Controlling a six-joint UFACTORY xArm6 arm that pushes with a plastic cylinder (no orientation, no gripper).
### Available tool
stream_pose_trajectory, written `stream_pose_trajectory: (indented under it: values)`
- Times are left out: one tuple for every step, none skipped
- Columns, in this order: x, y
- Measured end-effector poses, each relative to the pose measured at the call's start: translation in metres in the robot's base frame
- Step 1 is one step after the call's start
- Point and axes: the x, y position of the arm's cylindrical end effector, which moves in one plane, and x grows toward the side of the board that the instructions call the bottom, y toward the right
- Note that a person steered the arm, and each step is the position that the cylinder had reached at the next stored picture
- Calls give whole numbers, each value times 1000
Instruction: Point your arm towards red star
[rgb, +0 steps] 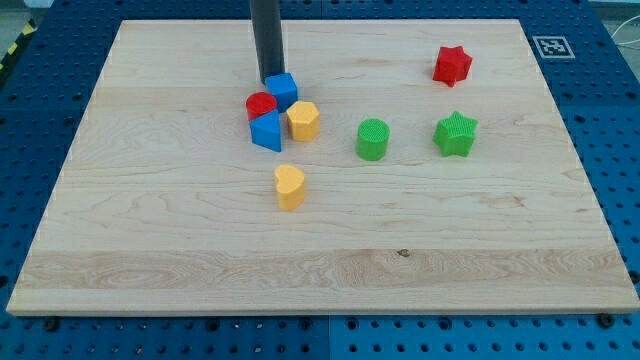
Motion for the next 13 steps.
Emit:
stream_pose_trajectory:
  values:
    - [-53, -21]
    - [-103, -22]
    - [-122, 15]
    - [-122, 91]
    - [-117, 166]
    - [-117, 171]
    - [-117, 171]
    - [-117, 172]
    - [-117, 199]
    - [-117, 207]
    - [-117, 211]
    - [-117, 254]
    - [-114, 301]
